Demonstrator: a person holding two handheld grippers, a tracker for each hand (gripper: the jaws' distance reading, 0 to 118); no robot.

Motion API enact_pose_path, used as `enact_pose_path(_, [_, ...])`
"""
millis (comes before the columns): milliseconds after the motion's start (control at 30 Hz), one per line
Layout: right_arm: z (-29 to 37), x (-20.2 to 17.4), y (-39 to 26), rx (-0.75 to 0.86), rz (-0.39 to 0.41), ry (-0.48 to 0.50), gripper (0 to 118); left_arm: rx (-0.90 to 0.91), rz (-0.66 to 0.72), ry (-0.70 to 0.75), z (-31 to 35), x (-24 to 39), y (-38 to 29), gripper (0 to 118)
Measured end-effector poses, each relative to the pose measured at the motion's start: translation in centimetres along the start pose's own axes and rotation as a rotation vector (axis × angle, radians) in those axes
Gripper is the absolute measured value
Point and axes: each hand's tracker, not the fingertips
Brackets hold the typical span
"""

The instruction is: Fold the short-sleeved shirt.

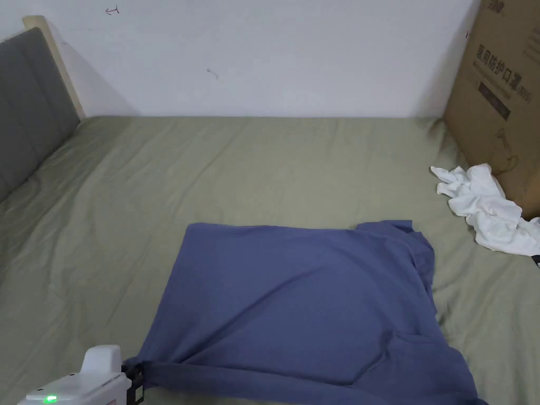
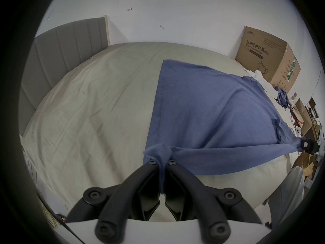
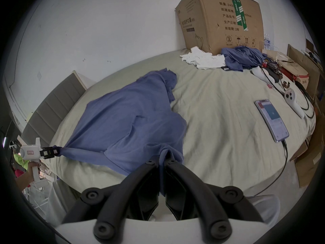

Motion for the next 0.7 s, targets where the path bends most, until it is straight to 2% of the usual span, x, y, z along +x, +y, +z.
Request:
enact_pose_path(133, [-1.8, -0.2, -0.7, -0.095, -0.021, -0.060, 2, -0.044, -0.015, 0.009, -1.4, -0.1, -1.4, 1])
enact_pose_path(300, [-5.1, -0.2, -1.4, -0.208, 0.003, -0.158, 2, -0.068, -0.043, 0.028, -2.4, 0.5, -2.4, 3])
enact_pose_path(400, [-5.8, -0.9, -1.3, -0.235, 0.026, -0.179, 4, -0.071, -0.035, 0.038, -2.2, 0.7, -2.3, 22])
enact_pose_path(433, [-5.6, -1.3, -1.1, -0.236, 0.032, -0.185, 7, -0.085, -0.022, 0.044, -2.0, 0.8, -2.2, 34])
enact_pose_path(467, [-5.3, -1.7, -0.7, -0.239, 0.041, -0.192, 20, -0.092, -0.009, 0.046, -1.7, 0.9, -2.0, 58])
enact_pose_path(500, [-4.7, -2.1, -0.2, -0.232, 0.054, -0.196, 39, -0.104, 0.012, 0.065, -1.1, 1.1, -1.6, 77])
enact_pose_path(533, [-3.6, -3.1, 0.4, -0.199, 0.070, -0.194, 63, -0.109, 0.029, 0.089, -0.6, 1.4, -1.2, 91])
enact_pose_path(567, [-2.7, -3.9, 1.2, -0.164, 0.089, -0.189, 84, -0.092, 0.039, 0.085, 0.1, 1.6, -0.8, 100])
enact_pose_path(600, [-1.8, -4.6, 2.2, -0.123, 0.112, -0.179, 90, -0.035, 0.059, 0.068, 1.3, 1.9, -0.2, 100])
enact_pose_path(700, [0.6, -6.1, 5.6, 0.031, 0.167, -0.179, 90, 0.114, 0.094, 0.013, 4.6, 3.2, 2.4, 100])
